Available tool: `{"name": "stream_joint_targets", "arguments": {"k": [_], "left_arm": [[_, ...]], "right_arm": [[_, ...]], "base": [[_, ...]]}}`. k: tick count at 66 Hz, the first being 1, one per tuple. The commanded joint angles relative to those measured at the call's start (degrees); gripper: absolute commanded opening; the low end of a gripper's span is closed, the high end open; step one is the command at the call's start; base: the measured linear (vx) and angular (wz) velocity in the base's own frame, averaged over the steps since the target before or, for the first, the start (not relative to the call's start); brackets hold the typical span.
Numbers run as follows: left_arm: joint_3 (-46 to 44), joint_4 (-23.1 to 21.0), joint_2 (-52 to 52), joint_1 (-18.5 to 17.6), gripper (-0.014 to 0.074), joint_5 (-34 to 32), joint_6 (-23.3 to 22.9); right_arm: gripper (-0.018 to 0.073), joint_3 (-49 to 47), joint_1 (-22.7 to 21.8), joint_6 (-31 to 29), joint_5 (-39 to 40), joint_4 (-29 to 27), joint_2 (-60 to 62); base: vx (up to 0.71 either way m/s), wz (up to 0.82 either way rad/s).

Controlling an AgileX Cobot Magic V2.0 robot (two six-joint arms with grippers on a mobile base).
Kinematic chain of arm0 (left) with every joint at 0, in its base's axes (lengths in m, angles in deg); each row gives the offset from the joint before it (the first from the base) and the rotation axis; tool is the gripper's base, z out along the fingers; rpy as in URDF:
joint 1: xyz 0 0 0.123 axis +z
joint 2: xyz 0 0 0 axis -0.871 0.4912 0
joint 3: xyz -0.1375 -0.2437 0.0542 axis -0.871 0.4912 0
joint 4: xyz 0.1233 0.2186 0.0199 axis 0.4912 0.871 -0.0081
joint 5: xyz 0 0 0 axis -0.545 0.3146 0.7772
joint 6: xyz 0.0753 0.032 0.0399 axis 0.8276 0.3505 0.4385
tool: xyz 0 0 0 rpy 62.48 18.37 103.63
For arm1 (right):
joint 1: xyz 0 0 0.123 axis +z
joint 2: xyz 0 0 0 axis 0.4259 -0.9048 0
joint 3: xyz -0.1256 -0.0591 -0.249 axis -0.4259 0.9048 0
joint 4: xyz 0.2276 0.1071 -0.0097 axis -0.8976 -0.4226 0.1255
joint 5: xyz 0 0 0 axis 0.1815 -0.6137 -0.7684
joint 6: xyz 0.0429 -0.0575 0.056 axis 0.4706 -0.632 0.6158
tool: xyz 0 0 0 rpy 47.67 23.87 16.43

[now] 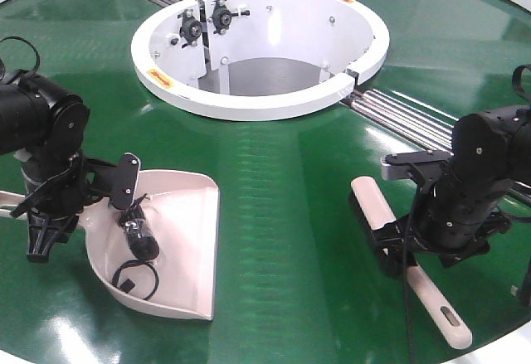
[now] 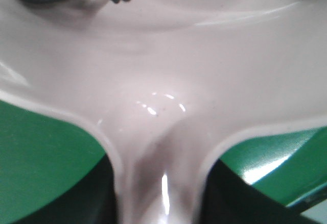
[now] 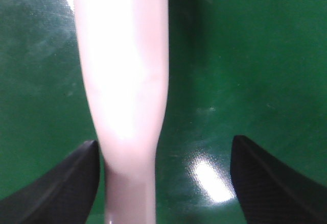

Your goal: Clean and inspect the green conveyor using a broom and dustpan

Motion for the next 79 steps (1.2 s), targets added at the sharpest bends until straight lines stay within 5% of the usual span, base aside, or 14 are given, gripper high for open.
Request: {"name": "stream_joint_targets", "arguments": {"k": [1,19,50,67,79], "left_arm": [[-1.62,0.13,-2.36,-0.60,-0.0006,-2.76,-0.44],[-1.62,0.13,-2.36,-0.60,0.0057,-1.70,-0.44],[-1.62,-3.23,-4.06,-0.60,0.0471,1.43,-3.68],[-1.62,-10.01,-11.44,-0.60,0.0486,2.64,-4.54],[-1.62,-10.45,-18.58,-0.60,0.0486,5.30,-10.58]], "right_arm": [[0.0523,-1.21,-0.30,-0.65,0.04,0.18,2.53],[0.0523,-1.21,-0.30,-1.57,0.63,0.18,2.53],[0.0523,-1.27,-0.30,-3.12,1.86,0.16,4.06],[0.0523,-1.27,-0.30,-3.12,6.50,0.06,12.51],[0.0523,-1.27,-0.30,-3.16,13.20,0.06,19.46]], "base": [[0.00,0.00],[0.00,0.00],[0.00,0.00],[0.00,0.00],[0.00,0.00]]}}
